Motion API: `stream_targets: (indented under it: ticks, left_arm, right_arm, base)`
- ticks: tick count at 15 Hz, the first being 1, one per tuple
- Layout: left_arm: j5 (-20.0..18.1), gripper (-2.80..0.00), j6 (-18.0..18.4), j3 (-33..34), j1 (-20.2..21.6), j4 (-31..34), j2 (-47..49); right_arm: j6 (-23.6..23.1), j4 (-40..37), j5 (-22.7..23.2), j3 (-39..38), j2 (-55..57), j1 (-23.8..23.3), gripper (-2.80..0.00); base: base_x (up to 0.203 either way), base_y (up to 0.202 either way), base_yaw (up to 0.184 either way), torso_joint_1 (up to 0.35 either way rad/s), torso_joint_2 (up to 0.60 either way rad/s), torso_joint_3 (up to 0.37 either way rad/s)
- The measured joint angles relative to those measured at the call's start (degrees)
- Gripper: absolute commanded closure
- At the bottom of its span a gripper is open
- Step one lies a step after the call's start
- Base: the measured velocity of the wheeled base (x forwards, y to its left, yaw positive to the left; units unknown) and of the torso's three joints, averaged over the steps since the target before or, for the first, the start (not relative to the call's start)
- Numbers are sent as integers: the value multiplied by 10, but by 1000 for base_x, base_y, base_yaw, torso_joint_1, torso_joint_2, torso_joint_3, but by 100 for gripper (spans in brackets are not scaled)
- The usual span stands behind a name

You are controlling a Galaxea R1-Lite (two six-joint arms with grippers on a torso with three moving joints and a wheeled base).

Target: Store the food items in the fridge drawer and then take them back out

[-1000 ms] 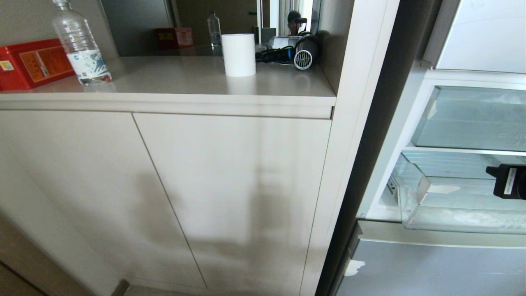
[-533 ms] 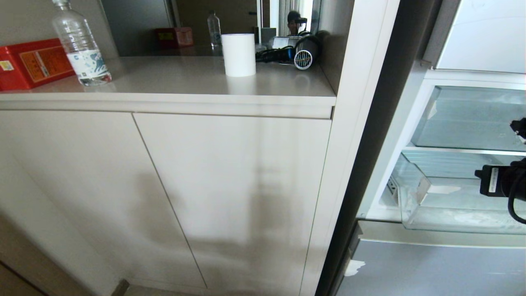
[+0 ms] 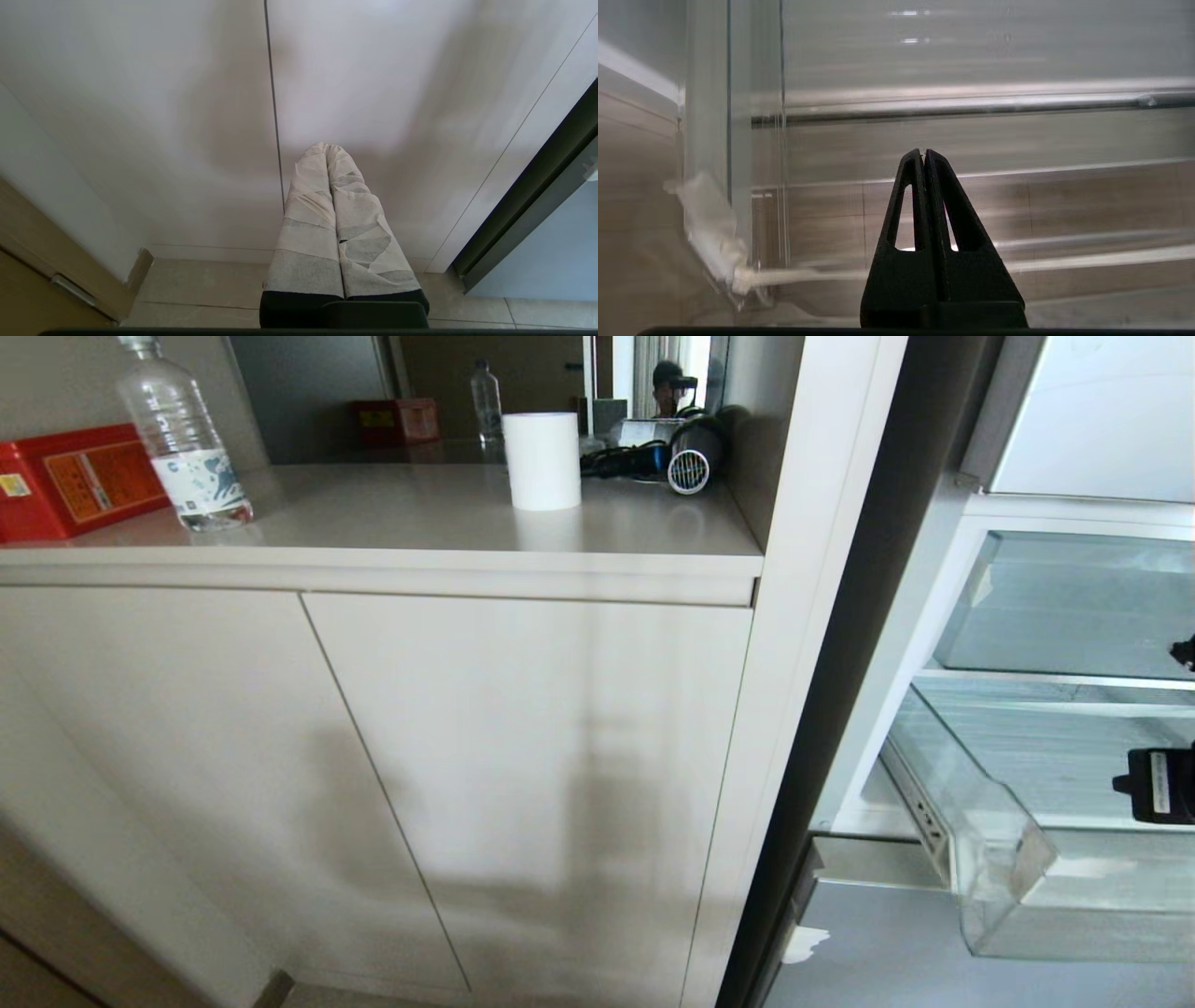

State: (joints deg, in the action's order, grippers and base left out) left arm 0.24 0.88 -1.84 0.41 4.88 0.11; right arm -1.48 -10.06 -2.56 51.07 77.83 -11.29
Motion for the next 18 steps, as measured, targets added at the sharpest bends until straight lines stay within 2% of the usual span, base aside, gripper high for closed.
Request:
stream_targets:
  ticks: [8, 18]
  left_arm:
    - [0, 0, 0, 0, 0, 0, 0]
    - [0, 0, 0, 0, 0, 0, 0]
  right_arm:
    - [-13, -107, 0, -4, -67, -16, 0]
    - [-16, -140, 0, -53, -138, -20, 0]
  base:
    - [0, 0, 0, 0, 0, 0]
    - [0, 0, 0, 0, 0, 0]
